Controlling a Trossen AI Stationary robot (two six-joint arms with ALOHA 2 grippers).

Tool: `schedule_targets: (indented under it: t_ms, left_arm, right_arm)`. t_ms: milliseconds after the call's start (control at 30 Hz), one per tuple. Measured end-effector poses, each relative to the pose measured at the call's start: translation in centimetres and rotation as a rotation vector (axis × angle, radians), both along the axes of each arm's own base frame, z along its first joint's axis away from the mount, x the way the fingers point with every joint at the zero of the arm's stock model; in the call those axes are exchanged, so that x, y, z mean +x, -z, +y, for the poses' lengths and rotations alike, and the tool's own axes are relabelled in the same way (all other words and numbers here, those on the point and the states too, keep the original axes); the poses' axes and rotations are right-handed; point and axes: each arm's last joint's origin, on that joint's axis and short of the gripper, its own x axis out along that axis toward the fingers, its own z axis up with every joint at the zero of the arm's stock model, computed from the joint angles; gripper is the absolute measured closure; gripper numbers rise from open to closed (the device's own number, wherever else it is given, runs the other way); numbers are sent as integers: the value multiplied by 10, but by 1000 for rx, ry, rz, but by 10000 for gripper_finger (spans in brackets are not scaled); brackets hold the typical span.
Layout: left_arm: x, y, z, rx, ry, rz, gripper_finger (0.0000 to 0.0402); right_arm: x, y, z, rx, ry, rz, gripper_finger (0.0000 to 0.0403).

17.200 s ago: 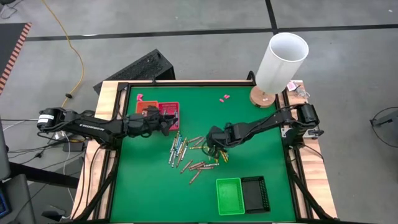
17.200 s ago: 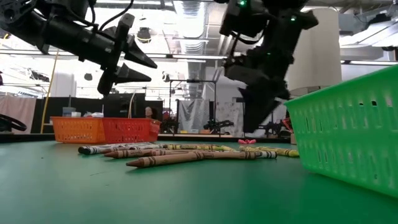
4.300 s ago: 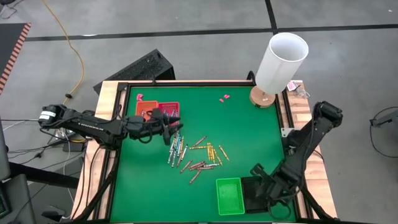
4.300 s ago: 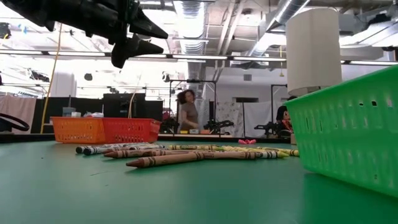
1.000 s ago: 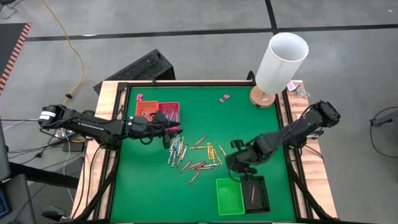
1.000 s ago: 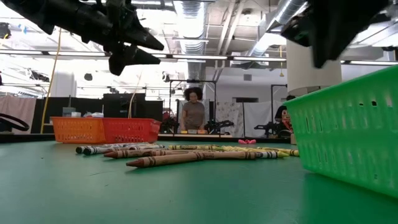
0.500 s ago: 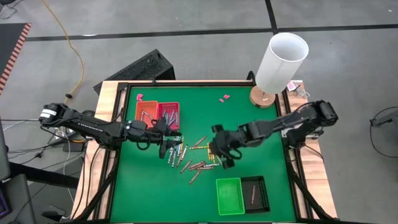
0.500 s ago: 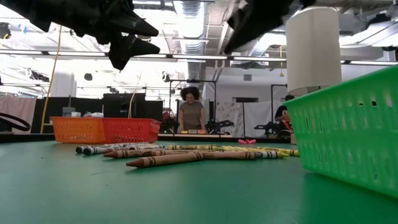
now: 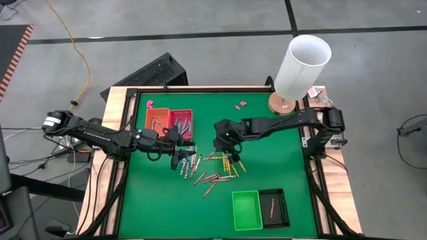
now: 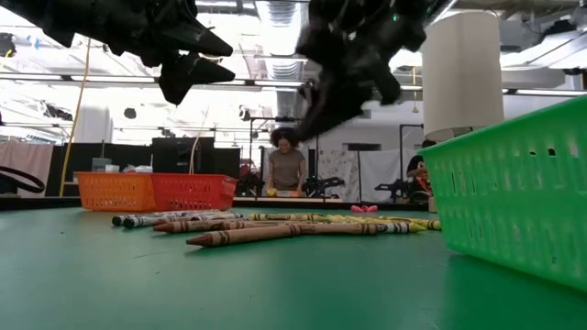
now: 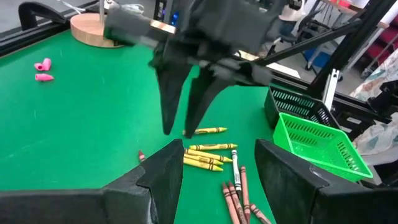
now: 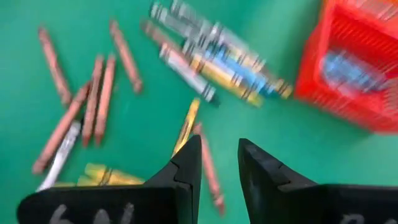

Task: Sort crayons
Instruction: Put the brown crayon into the black bin

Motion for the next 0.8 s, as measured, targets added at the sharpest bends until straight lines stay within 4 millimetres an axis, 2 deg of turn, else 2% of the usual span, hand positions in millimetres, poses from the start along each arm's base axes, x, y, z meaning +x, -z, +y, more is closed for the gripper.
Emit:
schedule_targets:
  t_ms: [200,400,800]
  left_arm:
    - [0,1,0,9,0,10,214]
    - [0,2,1,15,-18,21,214]
    - [-1,3,1,18,-25,34,214]
  right_arm:
    - [13,35,-14,-9,-12,70,302]
    - [20,61,-16,-14,-24,135,302]
    - [20,69,-28,-30,-14,155,302]
